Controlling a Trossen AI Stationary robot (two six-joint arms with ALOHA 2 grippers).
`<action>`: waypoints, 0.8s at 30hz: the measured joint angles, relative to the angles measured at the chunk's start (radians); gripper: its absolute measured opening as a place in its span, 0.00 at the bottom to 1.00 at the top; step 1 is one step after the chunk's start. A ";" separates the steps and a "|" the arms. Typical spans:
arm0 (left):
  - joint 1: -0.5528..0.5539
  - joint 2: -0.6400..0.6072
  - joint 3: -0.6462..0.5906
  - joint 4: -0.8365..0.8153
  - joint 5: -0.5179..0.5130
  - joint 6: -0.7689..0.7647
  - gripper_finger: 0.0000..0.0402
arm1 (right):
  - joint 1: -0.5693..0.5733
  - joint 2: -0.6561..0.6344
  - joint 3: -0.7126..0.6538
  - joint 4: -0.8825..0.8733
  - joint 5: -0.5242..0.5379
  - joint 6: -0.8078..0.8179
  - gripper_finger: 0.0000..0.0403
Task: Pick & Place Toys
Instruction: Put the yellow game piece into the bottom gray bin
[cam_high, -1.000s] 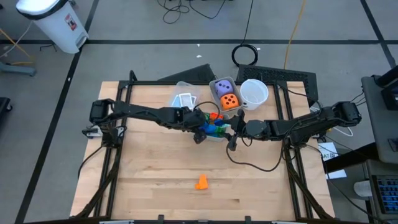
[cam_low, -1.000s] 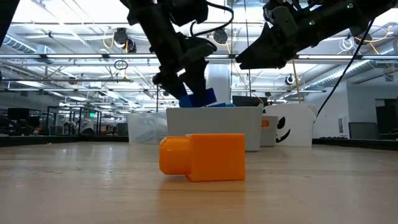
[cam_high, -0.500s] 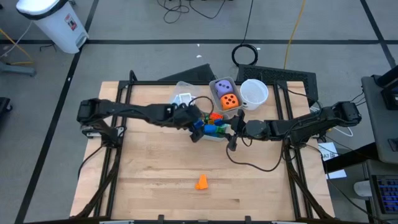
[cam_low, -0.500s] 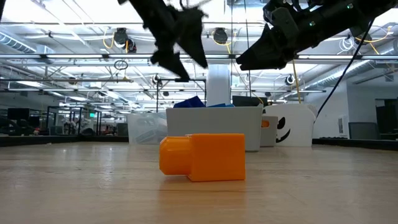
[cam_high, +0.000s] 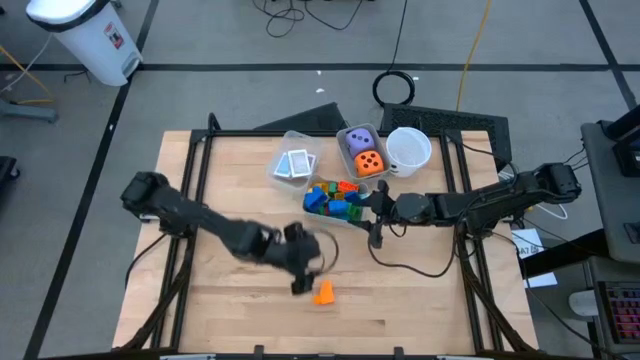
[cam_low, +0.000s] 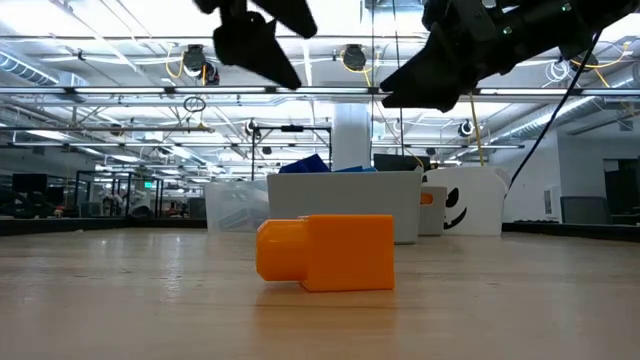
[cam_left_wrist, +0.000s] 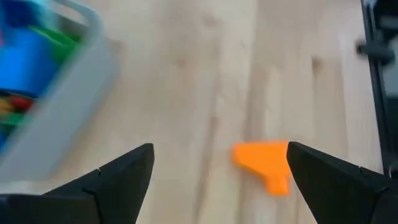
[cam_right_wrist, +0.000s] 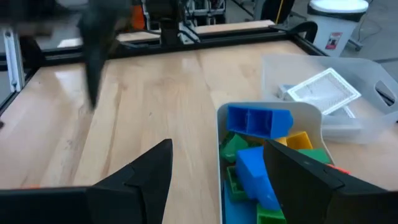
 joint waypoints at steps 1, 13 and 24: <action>-0.023 0.020 0.000 0.005 0.000 -0.003 0.92 | 0.001 0.001 0.000 0.007 -0.002 0.000 0.56; -0.105 0.305 0.000 0.347 0.096 0.179 0.90 | -0.001 0.002 0.000 0.022 0.000 -0.026 0.56; -0.031 0.286 0.003 0.125 0.231 0.024 0.80 | -0.001 0.002 0.000 0.059 0.000 -0.026 0.56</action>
